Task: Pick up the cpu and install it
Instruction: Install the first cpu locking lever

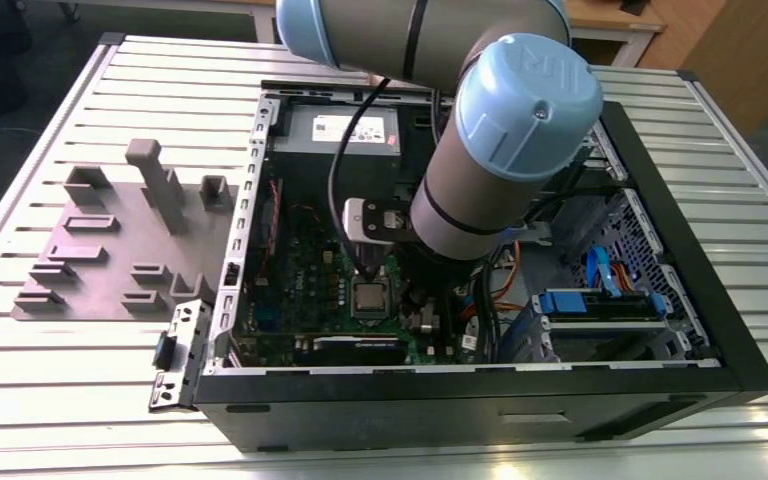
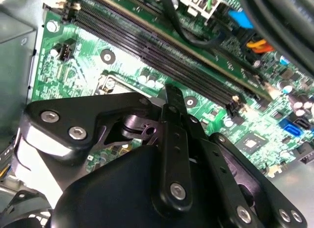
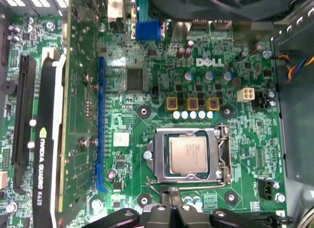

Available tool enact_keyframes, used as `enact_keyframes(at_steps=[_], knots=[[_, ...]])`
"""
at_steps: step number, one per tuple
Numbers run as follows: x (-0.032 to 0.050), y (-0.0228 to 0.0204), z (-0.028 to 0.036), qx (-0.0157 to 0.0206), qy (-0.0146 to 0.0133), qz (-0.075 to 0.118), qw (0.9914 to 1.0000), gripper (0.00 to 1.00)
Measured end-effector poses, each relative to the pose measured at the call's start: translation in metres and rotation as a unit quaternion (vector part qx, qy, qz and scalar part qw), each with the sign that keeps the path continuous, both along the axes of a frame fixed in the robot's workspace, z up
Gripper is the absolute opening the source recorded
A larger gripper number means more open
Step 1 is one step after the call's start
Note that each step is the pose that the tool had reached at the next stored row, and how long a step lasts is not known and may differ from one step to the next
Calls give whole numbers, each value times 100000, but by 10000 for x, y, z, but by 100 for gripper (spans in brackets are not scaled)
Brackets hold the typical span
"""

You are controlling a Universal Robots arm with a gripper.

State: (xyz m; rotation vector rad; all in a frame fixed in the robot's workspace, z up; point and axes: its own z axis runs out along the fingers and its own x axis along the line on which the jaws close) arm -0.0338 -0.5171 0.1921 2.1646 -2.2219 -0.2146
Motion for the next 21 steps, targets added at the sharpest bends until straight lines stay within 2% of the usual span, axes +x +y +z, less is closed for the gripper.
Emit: enact_keyframes(at_steps=[10,21], knots=[[-111,0,81,200,4,-3,100000,11],[-102,1,72,188,-44,532,99998,11]])
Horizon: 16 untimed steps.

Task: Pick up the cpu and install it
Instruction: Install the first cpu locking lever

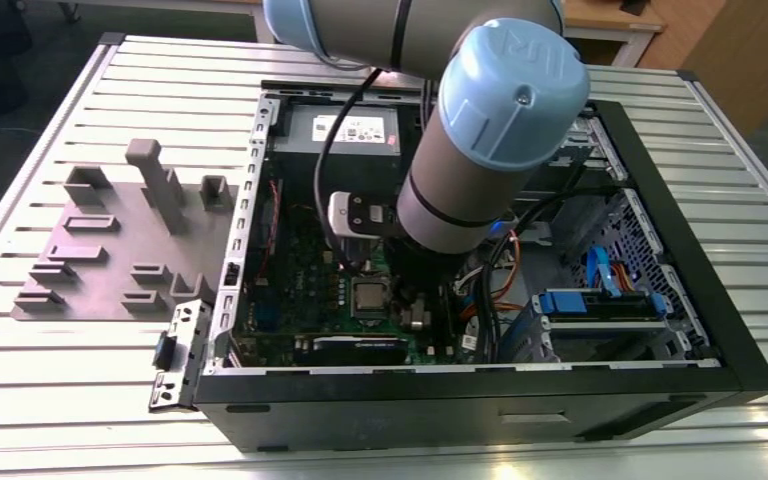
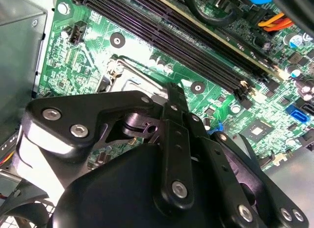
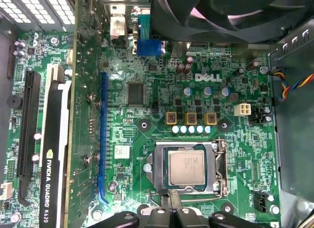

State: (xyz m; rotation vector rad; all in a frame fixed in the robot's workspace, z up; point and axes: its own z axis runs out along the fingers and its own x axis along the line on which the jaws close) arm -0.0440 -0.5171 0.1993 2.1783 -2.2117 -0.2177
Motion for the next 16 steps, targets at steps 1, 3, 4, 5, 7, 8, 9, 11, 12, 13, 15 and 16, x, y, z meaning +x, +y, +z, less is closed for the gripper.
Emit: enact_keyframes(at_steps=[1,3,4,5,7,8,9,11,12,13,15,16], knots=[[5,0,-2,-3,-7,53,100000,11],[21,0,-7,4,-6,131,100000,11],[31,0,-9,2,-6,158,100000,11],[38,1,-13,9,-8,185,100000,11],[44,1,-23,14,-12,250,100000,11],[44,1,-31,10,-25,280,100000,11],[44,1,-40,11,-56,323,99999,11],[45,0,-50,4,-139,409,99999,11],[45,0,-52,-7,-182,448,99999,11],[45,1,-56,0,-244,497,99998,11],[44,0,-61,1,-440,636,99997,11],[44,0,-63,2,-548,717,99996,11]])
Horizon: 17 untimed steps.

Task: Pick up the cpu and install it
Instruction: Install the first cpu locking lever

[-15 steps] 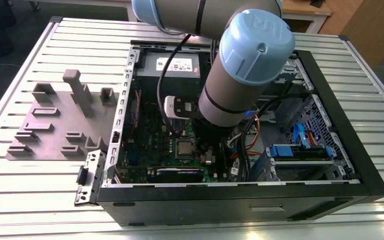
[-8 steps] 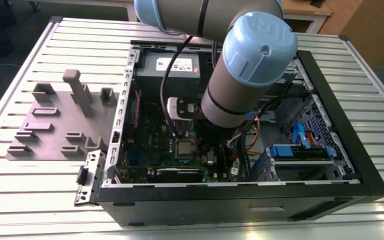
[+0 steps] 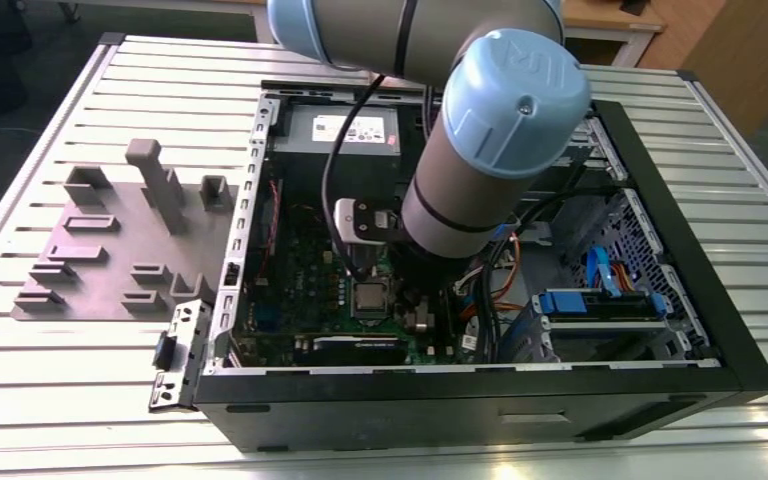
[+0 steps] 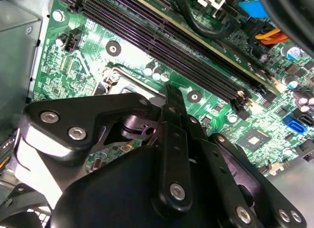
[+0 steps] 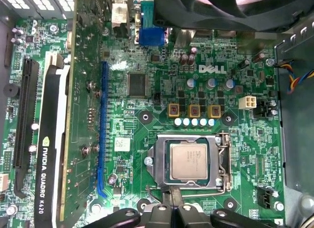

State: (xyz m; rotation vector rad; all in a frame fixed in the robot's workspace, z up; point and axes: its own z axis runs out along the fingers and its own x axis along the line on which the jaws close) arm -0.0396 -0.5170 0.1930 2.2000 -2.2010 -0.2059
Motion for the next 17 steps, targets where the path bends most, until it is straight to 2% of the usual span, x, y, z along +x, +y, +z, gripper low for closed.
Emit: enact_keyframes(at_steps=[4,17], knots=[[0,0,-11,6,-177,239,100000,11],[17,6,-29,12,-198,757,99997,11]])
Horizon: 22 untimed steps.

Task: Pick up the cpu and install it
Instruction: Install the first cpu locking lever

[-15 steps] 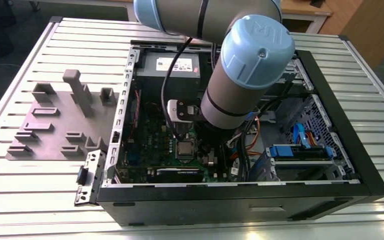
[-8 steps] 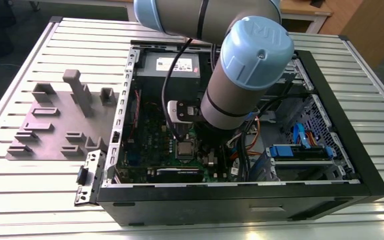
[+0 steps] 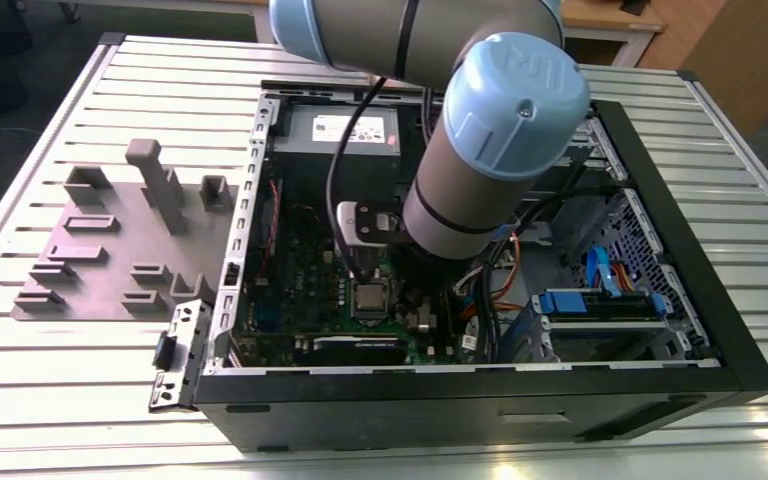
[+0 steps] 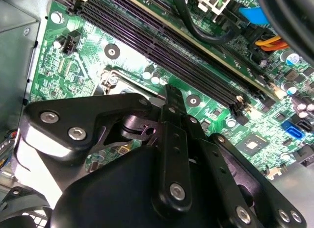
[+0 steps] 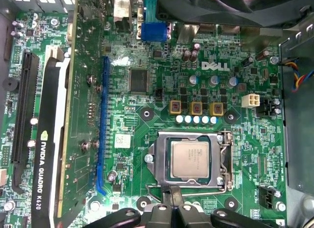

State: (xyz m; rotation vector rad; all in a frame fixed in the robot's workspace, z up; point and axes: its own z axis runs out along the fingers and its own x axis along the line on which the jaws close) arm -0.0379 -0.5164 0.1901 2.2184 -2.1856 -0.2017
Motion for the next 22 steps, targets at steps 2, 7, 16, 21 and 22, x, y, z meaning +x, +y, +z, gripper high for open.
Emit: enact_keyframes(at_steps=[2,7,16,21,22], knots=[[7,1,0,0,1,82,100000,11],[26,3,0,-7,0,291,100000,11],[54,7,-24,-17,-14,680,99998,11],[54,6,-52,-43,-5,822,99997,11],[54,7,-54,-21,-15,834,99997,11]])
